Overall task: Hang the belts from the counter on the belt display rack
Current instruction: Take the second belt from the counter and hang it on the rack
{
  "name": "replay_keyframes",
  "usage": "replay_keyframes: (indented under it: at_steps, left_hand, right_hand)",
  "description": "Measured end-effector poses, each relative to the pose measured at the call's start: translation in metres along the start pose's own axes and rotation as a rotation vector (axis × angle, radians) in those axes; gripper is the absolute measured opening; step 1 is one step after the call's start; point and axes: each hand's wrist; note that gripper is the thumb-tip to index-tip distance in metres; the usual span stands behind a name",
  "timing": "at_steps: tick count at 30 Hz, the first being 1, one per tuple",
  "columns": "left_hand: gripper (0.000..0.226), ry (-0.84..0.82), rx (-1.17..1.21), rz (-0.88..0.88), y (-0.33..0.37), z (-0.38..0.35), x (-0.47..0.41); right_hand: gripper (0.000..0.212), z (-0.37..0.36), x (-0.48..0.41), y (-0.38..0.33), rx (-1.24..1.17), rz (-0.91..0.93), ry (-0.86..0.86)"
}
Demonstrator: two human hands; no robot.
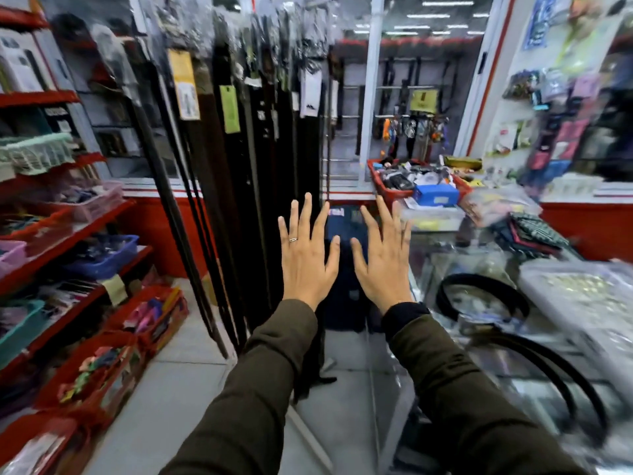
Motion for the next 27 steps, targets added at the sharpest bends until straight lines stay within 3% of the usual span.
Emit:
replay_keyframes:
  at_steps: [11, 17, 21, 27]
  left_hand:
    - [0.059, -0.367, 0.345, -0.2, 0.122, -0.101, 0.084]
    - [0.066, -0.667, 0.6, -0.458, 0.171, -0.129, 0.116]
    - [0.079, -0.815, 0.616, -0.534, 0.194, -0.141, 0.131]
    - [0.076, -0.828, 0.487, -0.63, 0.216, -0.148, 0.144]
  right_hand:
    - [0.042, 0.065, 0.122, 0.15, 0.252, -0.319, -0.229]
    - [0.056, 0.126, 0.17, 0.213, 0.257, -0.549, -0.62]
    - [0.045, 0.153, 0.188, 0.233, 0.282, -0.714, -0.73]
    - [0.057, 0.165, 0.201, 0.243, 0.372, -0.681, -0.752]
Point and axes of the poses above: each hand's wrist, its own x-axis away from the middle knuckle, its own z-axis out of the back of the hand, y = z × x, and after that the axes turned 11 degrees about -z, right-handed
